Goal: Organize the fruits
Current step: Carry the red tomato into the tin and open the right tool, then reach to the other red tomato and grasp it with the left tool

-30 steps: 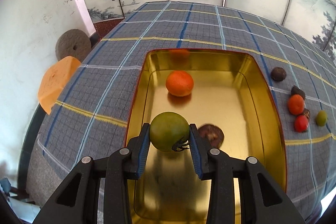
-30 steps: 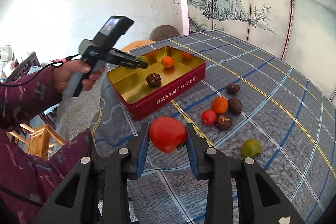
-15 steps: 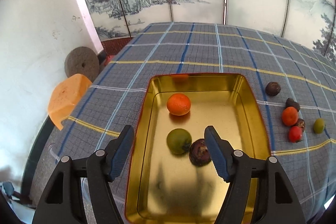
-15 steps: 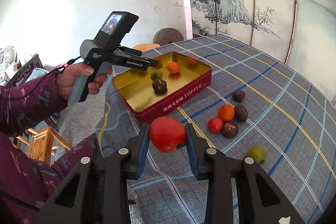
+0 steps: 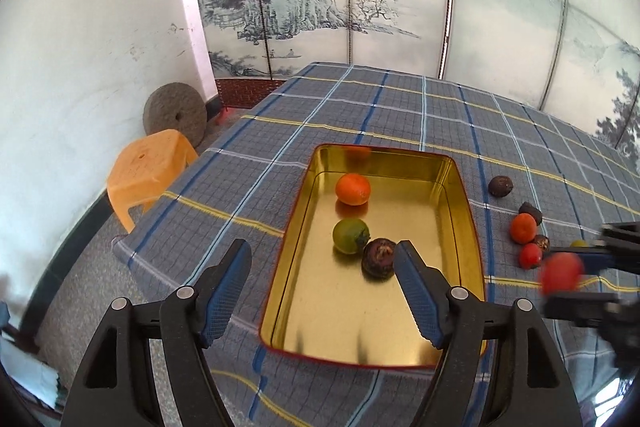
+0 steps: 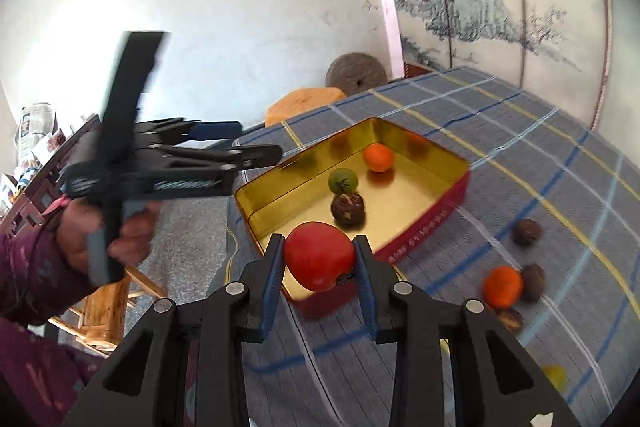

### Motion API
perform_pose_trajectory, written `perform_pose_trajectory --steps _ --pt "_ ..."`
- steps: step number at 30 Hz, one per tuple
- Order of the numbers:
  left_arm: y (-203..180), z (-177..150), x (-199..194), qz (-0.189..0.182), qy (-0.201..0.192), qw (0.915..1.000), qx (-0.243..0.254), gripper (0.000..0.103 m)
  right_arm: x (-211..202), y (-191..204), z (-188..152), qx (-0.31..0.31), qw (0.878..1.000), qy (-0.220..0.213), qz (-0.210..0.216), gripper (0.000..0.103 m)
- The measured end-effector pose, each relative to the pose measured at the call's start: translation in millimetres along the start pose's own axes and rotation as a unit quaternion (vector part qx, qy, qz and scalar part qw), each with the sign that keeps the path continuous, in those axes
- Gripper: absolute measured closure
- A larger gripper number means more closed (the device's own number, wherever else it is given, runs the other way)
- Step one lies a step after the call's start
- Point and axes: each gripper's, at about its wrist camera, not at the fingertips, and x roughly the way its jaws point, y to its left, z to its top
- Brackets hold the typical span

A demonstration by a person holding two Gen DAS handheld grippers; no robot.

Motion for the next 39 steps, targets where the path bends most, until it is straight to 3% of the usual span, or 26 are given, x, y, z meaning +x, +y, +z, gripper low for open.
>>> perform_pose_trajectory --steps 9,29,35,39 --pt "18.1 -10.1 -6.4 0.011 0.003 0.9998 -0.016 0.027 66.1 5.7 13.2 0.022 0.998 0.044 0.027 0.072" --pt "30.2 -23.8 -10.3 0.021 0.002 0.9996 -0.02 0.026 143.6 16.3 44.4 0.067 0.993 0.092 0.042 0.07" --pt "29.2 -25.1 -13.0 0.025 0.0 0.9995 -0.019 0.025 147.2 13.2 55.0 0.089 0.992 0.073 0.045 0.069" --pt "28.8 -24.9 -17.3 0.021 -0.003 0.9996 -0.018 0.024 126.7 6.8 61.5 0.109 0.992 0.021 0.057 0.063"
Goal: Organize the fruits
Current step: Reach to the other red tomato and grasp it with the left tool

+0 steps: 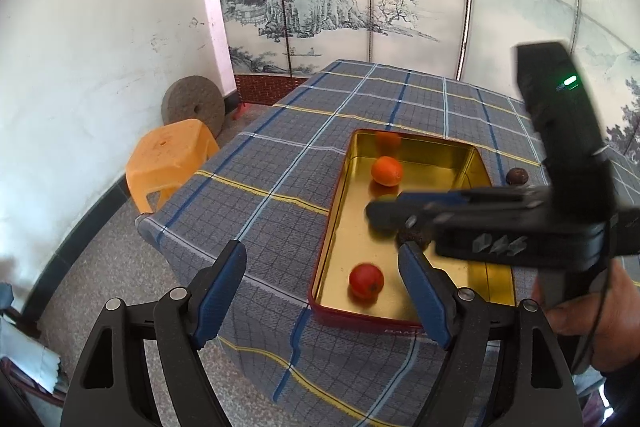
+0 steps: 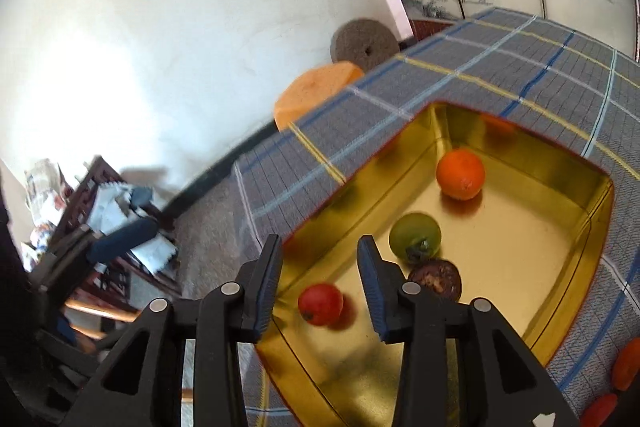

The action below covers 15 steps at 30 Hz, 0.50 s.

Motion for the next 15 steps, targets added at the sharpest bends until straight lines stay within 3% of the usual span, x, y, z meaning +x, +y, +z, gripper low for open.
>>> perform_pose_trajectory --steps 5,9,15 --pt "-4.4 1.7 -7.0 -0.001 -0.009 0.9999 0.006 0.023 -46.8 -3.8 -2.8 0.012 0.998 -0.059 0.018 0.047" --pt "-12.7 4.4 -14.7 0.001 -0.021 0.9996 0.017 0.022 -93.8 -7.4 -20.1 0.008 0.995 -0.1 0.002 0.035" --pt "-32.2 7.1 -28.8 0.005 -0.042 0.9981 0.045 0.02 -160.6 -24.8 -65.2 -0.002 0.988 -0.129 -0.085 0.027"
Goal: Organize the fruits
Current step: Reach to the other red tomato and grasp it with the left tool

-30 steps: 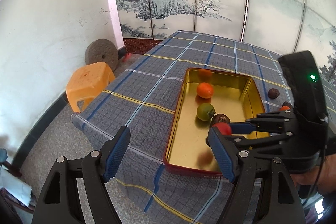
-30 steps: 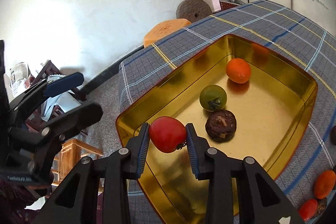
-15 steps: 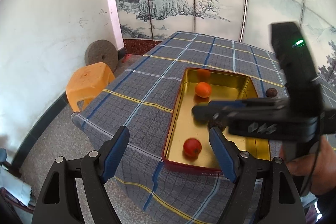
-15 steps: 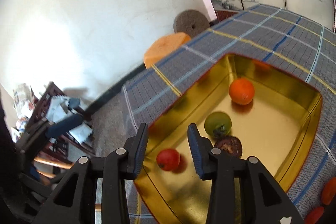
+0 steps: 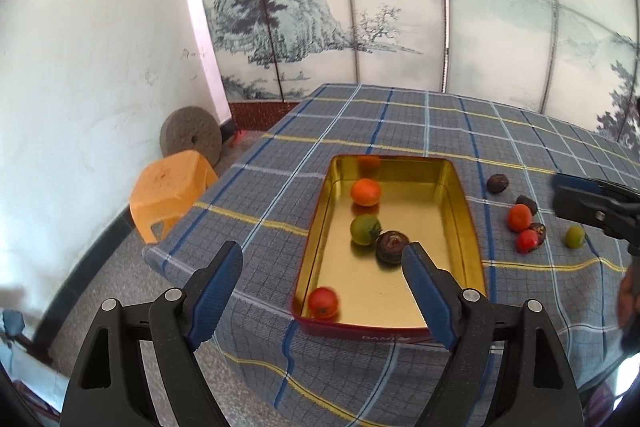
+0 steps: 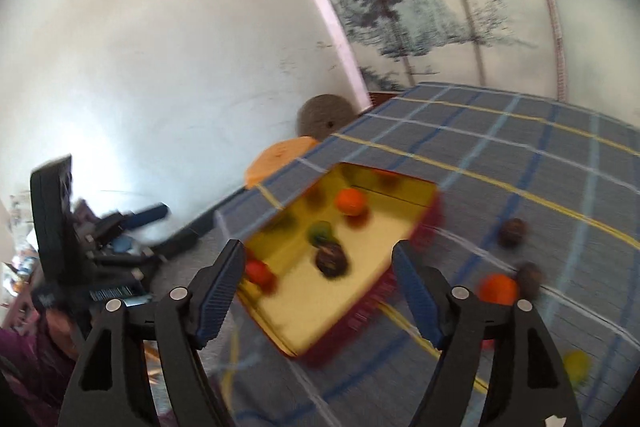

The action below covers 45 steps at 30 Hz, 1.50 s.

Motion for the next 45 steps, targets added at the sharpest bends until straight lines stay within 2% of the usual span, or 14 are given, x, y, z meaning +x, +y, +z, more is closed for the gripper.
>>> perform_pose_trajectory --steps 4,7,10,14,17,21,24,27,29,36,40,42,45 --pt "-18.7 3.8 -6.1 -0.002 -0.009 0.9997 0.025 0.018 -42.3 -38.3 -21.4 0.002 0.997 -0.004 -0.08 0.027" --pt "-35.7 4.7 -8.3 -0.011 -0.009 0.9989 0.046 0.018 -66.2 -69.4 -39.9 -0.002 0.988 0.006 -0.154 0.026" --pt "-56.4 4.1 -10.8 -0.047 -0.008 0.9963 0.071 0.018 -89.3 -103.7 -64.1 0.002 0.974 0.024 -0.224 0.026" --pt "-91.7 3.3 -4.9 -0.101 0.012 0.9892 0.106 0.018 -110.4 -136.9 -85.9 0.021 0.961 0.034 -0.273 0.027" --pt "-119.5 3.7 9.3 -0.163 0.045 0.979 0.114 0.018 -123.7 -159.8 -96.1 0.065 0.959 0.029 -0.275 0.027" --pt "-157.4 4.1 32.0 -0.209 0.08 0.9664 0.127 0.018 -133.8 -178.2 -107.3 0.106 0.961 0.015 -0.257 0.026" --pt "-186.9 5.3 56.2 -0.216 0.097 0.9617 0.139 0.02 -133.6 -186.1 -116.8 0.122 0.963 0.011 -0.241 0.026" --pt "-202.1 6.6 80.4 -0.236 0.12 0.9543 0.139 0.033 -133.9 -187.9 -122.1 0.129 0.964 0.01 -0.231 0.026" --pt "-209.5 7.0 97.5 -0.233 0.139 0.9524 0.138 0.04 -135.9 -186.0 -122.0 0.123 0.967 0.002 -0.222 0.026" --pt "-223.2 8.7 131.9 -0.234 0.161 0.9486 0.14 0.043 -138.8 -185.8 -123.1 0.125 0.971 -0.004 -0.205 0.026" --pt "-228.1 6.1 147.9 -0.25 0.187 0.9402 0.137 0.068 -139.0 -186.1 -123.2 0.126 0.972 -0.006 -0.2 0.026" --pt "-228.6 3.3 154.2 -0.264 0.197 0.9363 0.121 0.071 -138.1 -186.7 -123.1 0.127 0.972 -0.005 -0.198 0.026" --pt "-228.0 0.7 149.8 -0.267 0.192 0.9367 0.12 0.073 -138.1 -188.5 -122.9 0.13 0.972 -0.004 -0.196 0.026"
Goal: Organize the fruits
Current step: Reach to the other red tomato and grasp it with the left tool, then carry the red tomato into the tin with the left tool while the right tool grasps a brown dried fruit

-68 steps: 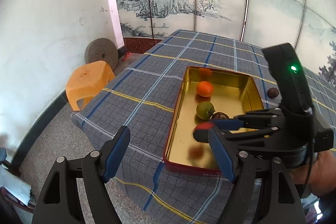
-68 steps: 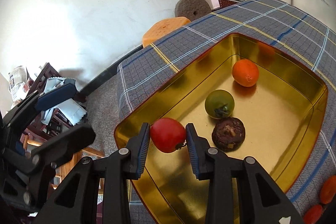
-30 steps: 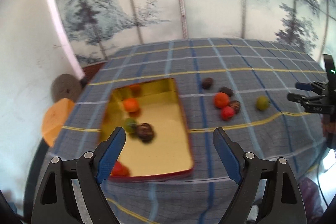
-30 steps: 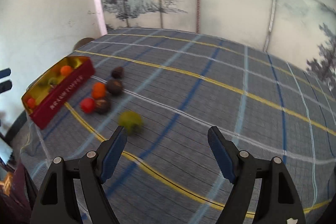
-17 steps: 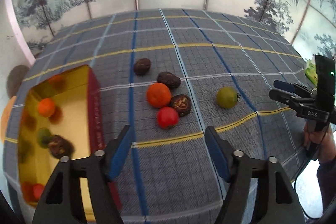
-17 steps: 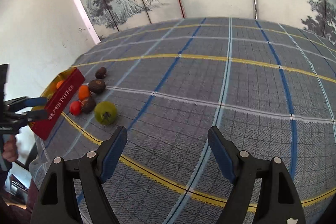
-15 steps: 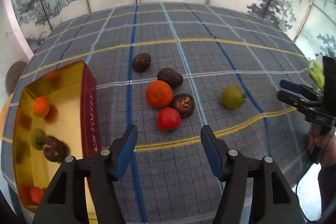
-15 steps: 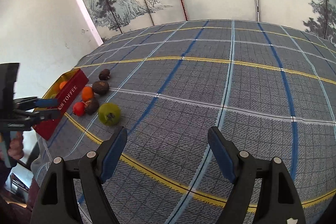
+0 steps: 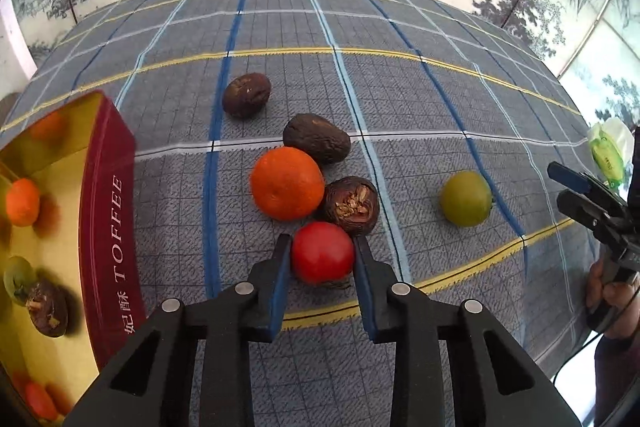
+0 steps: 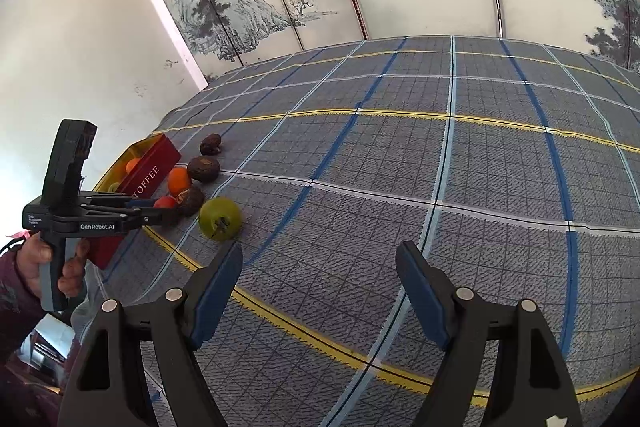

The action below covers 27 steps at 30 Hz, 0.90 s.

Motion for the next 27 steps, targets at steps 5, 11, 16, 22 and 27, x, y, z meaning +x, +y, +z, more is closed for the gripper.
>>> perform_pose_trajectory --steps 5,11,16,22,27 --pt "-9.8 -15.9 -22.1 -0.008 -0.016 0.9996 -0.022 0.073 1.2 -0.8 0.5 0.002 1.0 0.002 0.0 0.025" --pt "-21.1 -36.0 -60.3 -0.007 -0.04 0.9985 -0.036 0.073 5.1 1.7 1.0 -0.004 1.0 0.01 -0.005 0.024" --pt "-22.2 -44.9 -81.6 0.008 -0.056 0.9976 -0.04 0.073 6.0 2.3 0.7 -0.005 1.0 0.011 -0.012 0.021" --pt "-15.0 -53.5 -100.5 0.022 -0.075 0.9957 -0.05 0.073 7.7 3.0 0.8 -0.008 1.0 0.015 -0.02 0.018" --pt "-4.7 -62.5 -109.0 0.036 -0.084 0.9941 -0.06 0.073 8.9 3.4 1.1 -0.009 1.0 0.017 -0.025 0.018"
